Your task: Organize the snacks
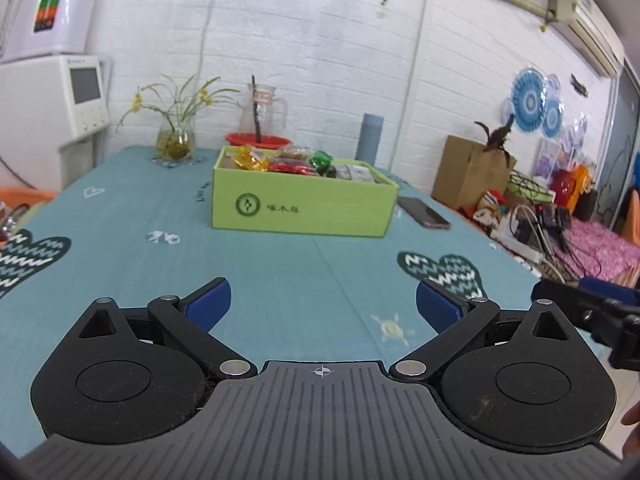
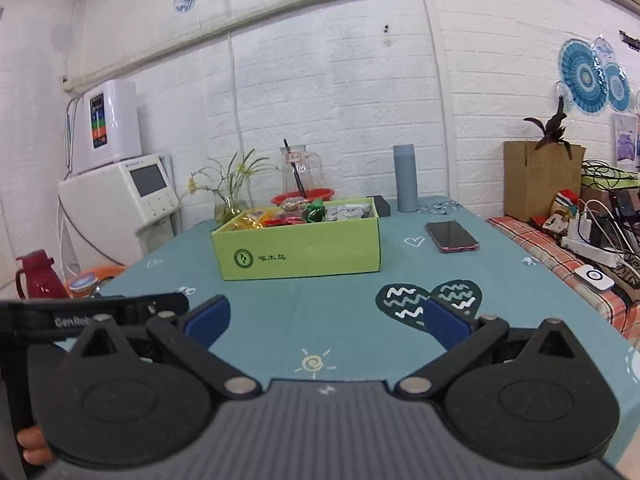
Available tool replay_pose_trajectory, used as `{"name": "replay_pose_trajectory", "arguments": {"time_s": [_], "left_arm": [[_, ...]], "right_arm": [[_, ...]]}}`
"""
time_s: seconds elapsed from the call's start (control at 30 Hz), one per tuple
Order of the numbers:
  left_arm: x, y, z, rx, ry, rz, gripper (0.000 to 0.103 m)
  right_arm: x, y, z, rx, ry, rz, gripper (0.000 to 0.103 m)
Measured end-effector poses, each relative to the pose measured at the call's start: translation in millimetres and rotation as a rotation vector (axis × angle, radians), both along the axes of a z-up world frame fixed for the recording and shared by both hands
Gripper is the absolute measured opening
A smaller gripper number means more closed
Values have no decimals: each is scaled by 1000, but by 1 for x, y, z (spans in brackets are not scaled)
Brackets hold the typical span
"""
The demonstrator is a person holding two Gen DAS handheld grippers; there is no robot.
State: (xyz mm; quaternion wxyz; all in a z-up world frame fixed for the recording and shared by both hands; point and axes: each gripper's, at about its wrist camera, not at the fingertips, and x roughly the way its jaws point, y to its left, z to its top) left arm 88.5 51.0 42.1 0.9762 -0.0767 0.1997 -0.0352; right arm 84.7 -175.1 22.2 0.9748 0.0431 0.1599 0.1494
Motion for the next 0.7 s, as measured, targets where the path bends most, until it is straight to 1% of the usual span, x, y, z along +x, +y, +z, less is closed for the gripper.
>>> {"name": "replay_pose_trajectory", "arguments": {"time_s": [0.03,0.1,0.13,0.23,0.33,0.37,0.47,0.53,0.6,0.7], "left_arm": [[-13,-6,-1,6,-4,-9,87],[-35,-17,-1,16,-15,-65,83],[-46,-22,-1,16,-21,-79,83],[-70,-37,0,30,-35,-88,86],[-86,-46,-3,40,-43,-80,90],[-88,-48,-4,43,-46,-79,92],[-81,-54,-6,52,-37,-86,92],[-73,-53,-6,38,-14,-87,92],[-73,-50,-11,21,11,-72,92],[-74,-48,-18,21,26,-64,92]], "right_arm": [[-16,-3,-2,9,-18,-10,103],[-41,-8,-6,19,-46,-19,103],[-53,-11,-8,23,-55,-20,103],[-82,-20,-15,38,-83,-31,103],[-101,-28,-23,59,-113,-33,103],[-103,-29,-24,61,-115,-39,103],[-103,-31,-27,45,-103,-62,103],[-109,-31,-30,31,-115,-61,103],[-113,-32,-31,26,-120,-59,103],[-119,-37,-29,55,-145,-58,103]]}}
